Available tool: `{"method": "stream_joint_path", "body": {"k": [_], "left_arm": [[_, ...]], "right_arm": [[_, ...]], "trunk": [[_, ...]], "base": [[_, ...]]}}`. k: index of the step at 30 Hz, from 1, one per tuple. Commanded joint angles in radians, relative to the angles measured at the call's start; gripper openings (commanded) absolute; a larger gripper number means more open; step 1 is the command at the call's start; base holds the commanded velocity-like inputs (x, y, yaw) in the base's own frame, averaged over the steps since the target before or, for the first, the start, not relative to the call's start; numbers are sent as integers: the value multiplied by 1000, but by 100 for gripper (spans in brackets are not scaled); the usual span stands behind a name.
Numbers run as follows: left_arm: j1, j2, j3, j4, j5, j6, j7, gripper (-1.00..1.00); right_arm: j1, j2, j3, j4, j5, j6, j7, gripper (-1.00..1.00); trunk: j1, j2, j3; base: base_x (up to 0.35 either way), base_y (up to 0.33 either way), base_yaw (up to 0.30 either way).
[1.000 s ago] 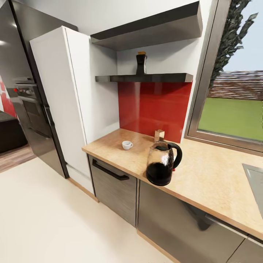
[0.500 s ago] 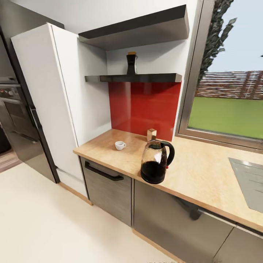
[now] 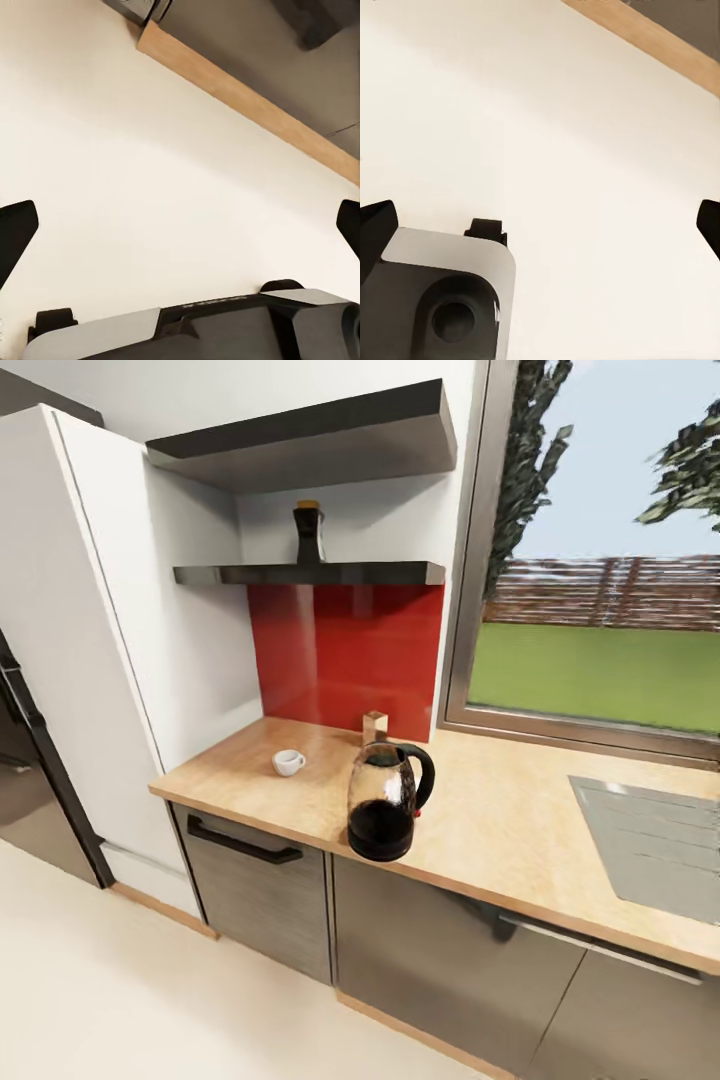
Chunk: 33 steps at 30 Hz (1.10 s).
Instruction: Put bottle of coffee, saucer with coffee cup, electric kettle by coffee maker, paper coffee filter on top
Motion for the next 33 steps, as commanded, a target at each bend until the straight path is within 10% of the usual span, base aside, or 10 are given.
{"method": "stream_joint_path", "body": {"k": [1,33], "left_arm": [[-1,1,-8,0,8,-5,-1,100],[-1,1,-8,0,8,-6,-3,100]], "right_arm": [[-1,0,0,1,8,-3,0,100],[-1,-1,1,3,11,-3,1,100]], "trunk": [[0,-1,-1],[0,-1,-1]], "base": [[121,184,-143],[55,197,-117]]}}
